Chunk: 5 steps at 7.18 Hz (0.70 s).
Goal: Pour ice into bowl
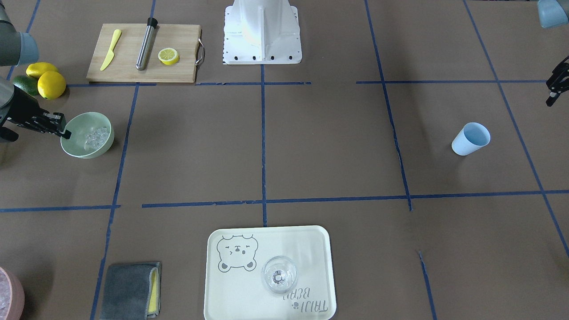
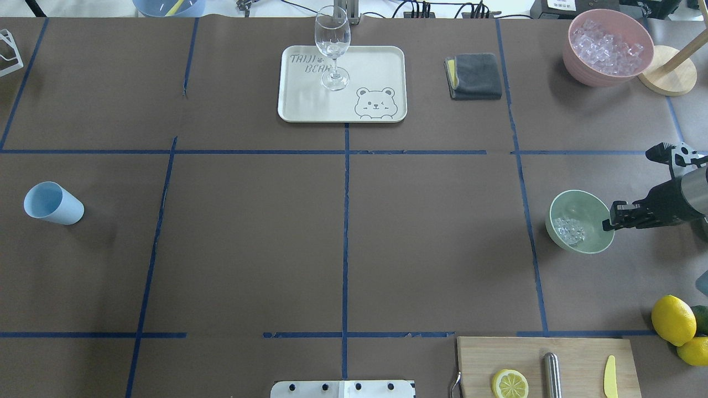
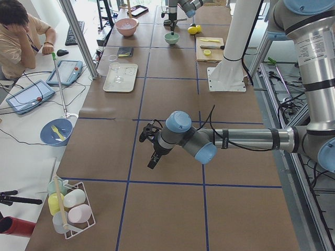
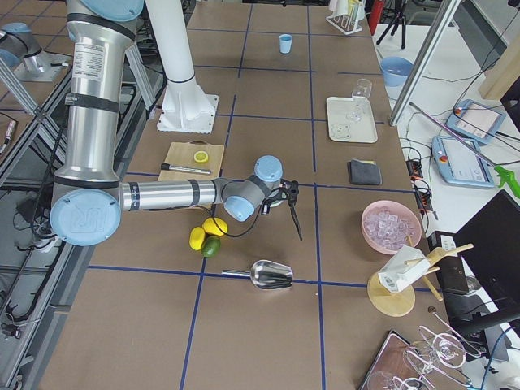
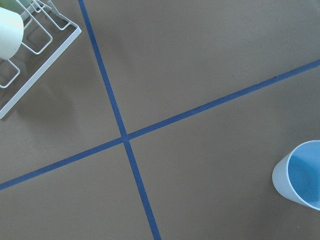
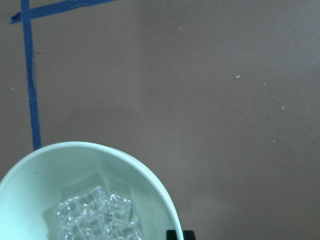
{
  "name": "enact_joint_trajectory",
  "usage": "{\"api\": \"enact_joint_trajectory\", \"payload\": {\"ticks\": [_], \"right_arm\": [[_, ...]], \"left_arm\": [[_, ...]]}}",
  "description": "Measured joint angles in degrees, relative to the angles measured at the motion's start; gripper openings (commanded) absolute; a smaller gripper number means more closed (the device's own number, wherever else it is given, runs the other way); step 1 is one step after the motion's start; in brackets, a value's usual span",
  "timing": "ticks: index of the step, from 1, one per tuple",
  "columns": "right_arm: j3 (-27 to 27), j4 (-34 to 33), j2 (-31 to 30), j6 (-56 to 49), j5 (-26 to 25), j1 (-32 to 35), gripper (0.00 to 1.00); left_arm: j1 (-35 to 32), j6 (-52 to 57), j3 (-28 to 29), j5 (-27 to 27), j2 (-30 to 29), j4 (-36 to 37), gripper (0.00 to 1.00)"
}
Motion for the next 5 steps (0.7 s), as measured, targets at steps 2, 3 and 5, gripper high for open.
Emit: {"api": "enact_joint_trajectory", "payload": {"ticks": [2, 3, 5], "right_arm": [[-0.49, 0.0, -0.1, -0.01, -0.04, 0.27, 0.98], [-0.52, -0.01, -0.14, -0.01, -0.09, 0.57, 1.0], [-0.45, -0.1, -0.3, -0.68, -0.06, 2.65, 1.0]], "left_arm": [[-0.04, -0.01, -0.16, -0.12, 0.07, -0.41, 1.0], [-0.06, -0.01, -0.19, -0.14, 0.09, -0.51, 1.0], [-0.09, -0.01, -0.21, -0.15, 0.1, -0.58, 1.0]]}}
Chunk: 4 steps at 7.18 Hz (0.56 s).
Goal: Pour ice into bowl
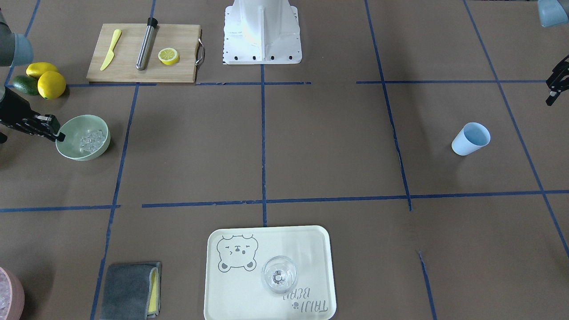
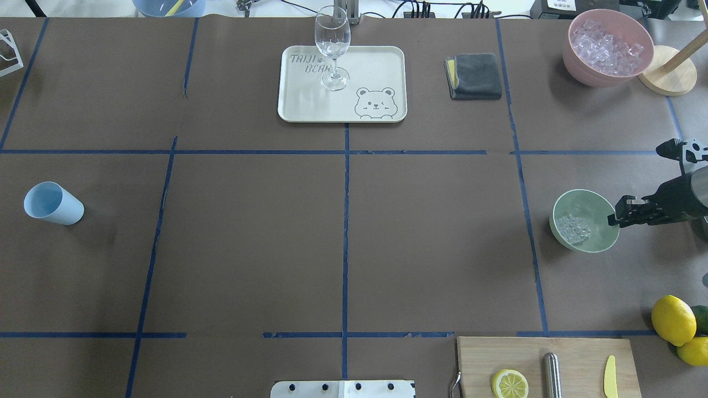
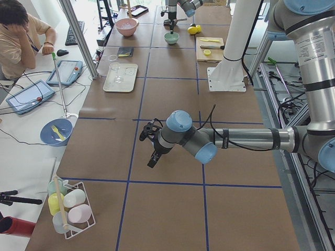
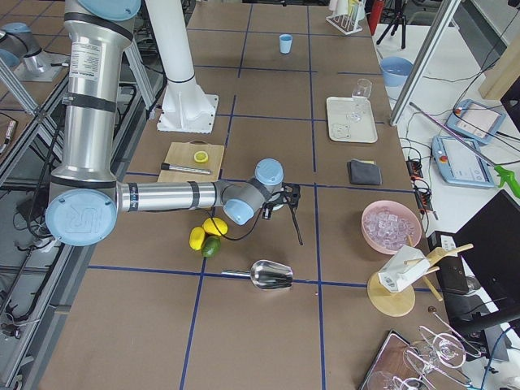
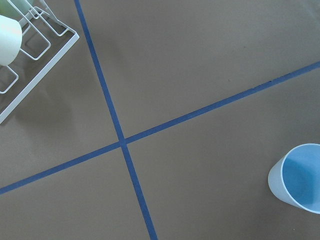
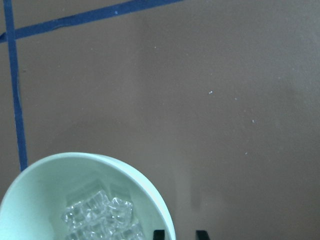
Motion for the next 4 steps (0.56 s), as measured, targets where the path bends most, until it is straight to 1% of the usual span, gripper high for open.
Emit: {"api": "enact_joint_trajectory", "payload": {"ticks": [2, 3, 4], "right_arm": [[0.07, -0.64, -0.79, -3.77, 1.34, 5.29, 1.0], [-0.19, -2.39, -1.05, -8.15, 3.62, 9.4, 1.0], [-0.43, -5.87, -1.11, -13.89, 5.99, 13.91, 1.0]], "left_arm": [[0.0, 0.02, 0.33, 0.0, 0.0, -0.26, 1.0], [-0.03, 0.08, 1.0, -0.07, 0.06, -1.47, 1.0], [-0.05, 0.1, 1.83, -0.22, 0.31, -3.42, 1.0]]}}
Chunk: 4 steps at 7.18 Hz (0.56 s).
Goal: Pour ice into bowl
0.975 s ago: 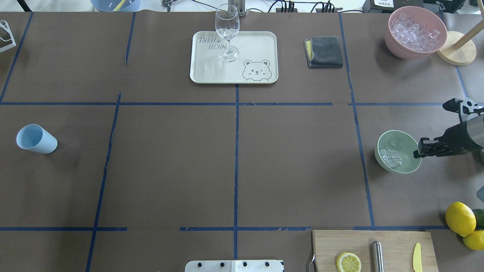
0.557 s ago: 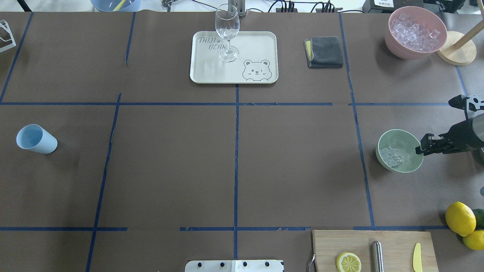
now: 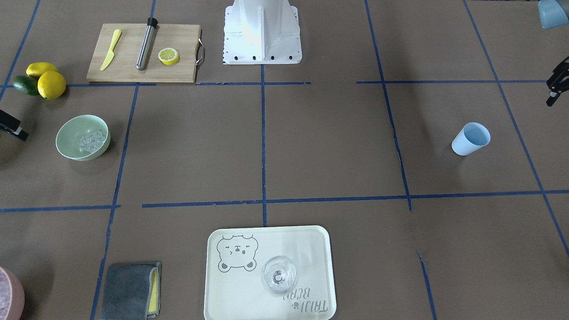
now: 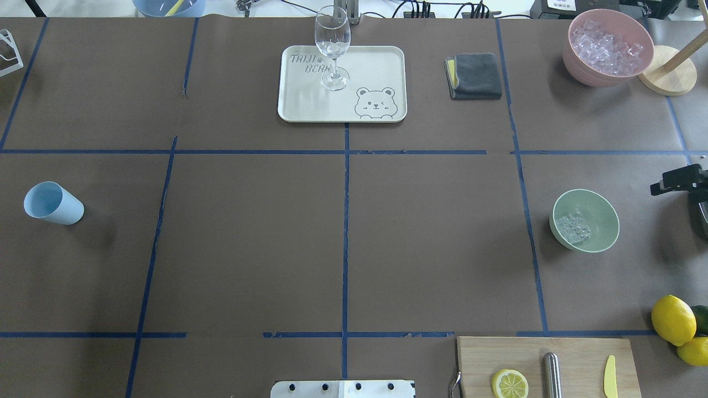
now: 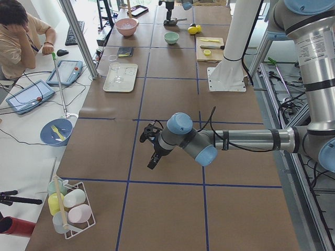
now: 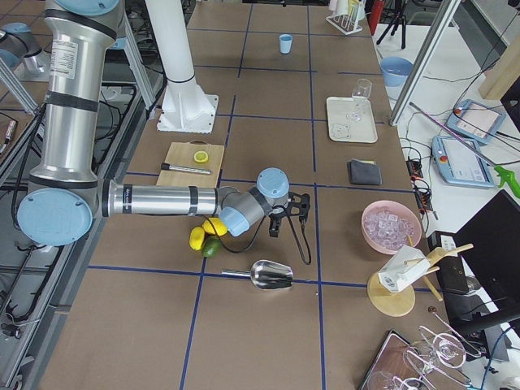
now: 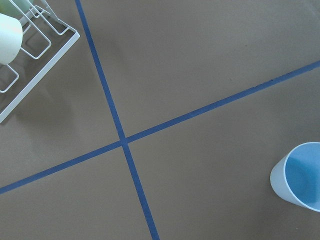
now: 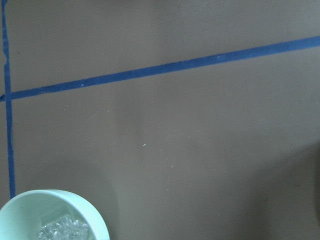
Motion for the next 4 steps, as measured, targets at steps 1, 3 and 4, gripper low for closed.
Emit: {"api": "enact_joint_trajectory", "payload": {"ticks": [1, 3, 4], "right_arm": [[-0.07, -5.07, 0.0, -7.91, 1.41, 4.56, 1.0], [0.27, -16.71, 0.07, -28.05, 0.92, 11.83, 1.0], [0.81, -22.86, 0.22, -37.88, -0.96, 14.43, 1.0]], "left_arm": [[0.01, -0.05, 0.69, -0.09, 0.38, -1.35, 1.0], [0.09, 0.11, 2.2, -0.72, 0.25, 0.02, 1.0], [-0.03, 0.39, 2.58, -2.8, -0.72, 4.31, 1.0]]}}
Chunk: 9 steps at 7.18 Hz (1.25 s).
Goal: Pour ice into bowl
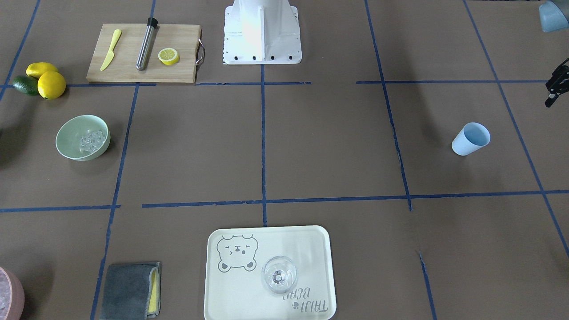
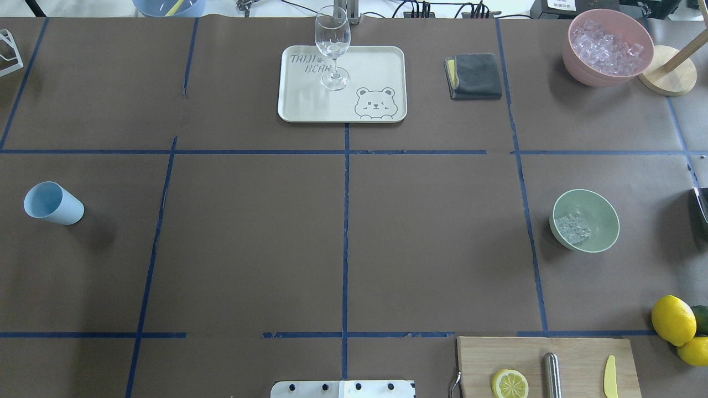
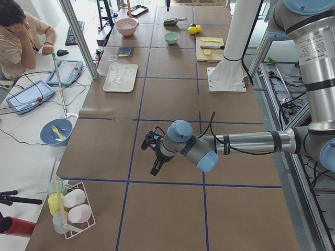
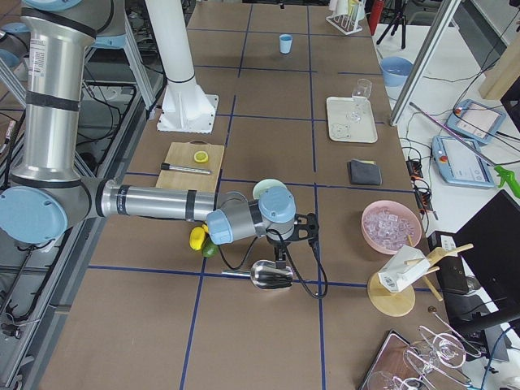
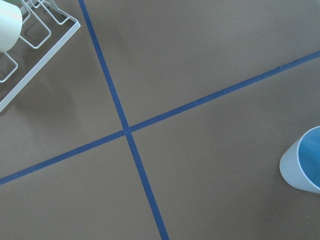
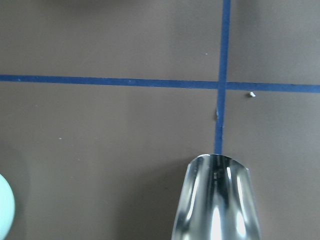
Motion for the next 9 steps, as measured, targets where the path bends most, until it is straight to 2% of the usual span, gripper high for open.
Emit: {"api": "enact_joint_trajectory", "payload": {"ticks": [1, 3, 5, 6, 7, 9], "right_arm": [[1.34, -6.82, 0.51, -7.3, -1.51, 2.07, 1.0], [5.85, -21.65, 3.1, -13.1, -2.17, 4.56, 1.0], [7.17, -25.74, 4.02, -13.3, -0.77, 4.9, 1.0], [7.18, -26.05, 4.14, -13.29, -0.57, 4.78, 1.0], [7.09, -26.16, 4.21, -13.26, -0.5, 4.67, 1.0], [7.03, -25.82, 3.89, -13.75, -0.25, 4.43, 1.0]], "left_arm": [[-0.58, 0.21, 0.06, -3.33, -1.2, 5.32, 1.0], [-2.2, 0.53, -1.79, -7.68, -3.35, 18.01, 1.0], [-5.03, 4.91, -6.92, -8.5, -3.63, 29.0, 1.0], [-8.04, 10.36, -7.39, -8.48, -3.71, 33.24, 1.0], [-10.47, 15.91, -5.51, -8.33, -3.6, 33.85, 1.0], [-11.92, 20.36, -0.15, -8.25, -3.0, 25.48, 1.0]]}}
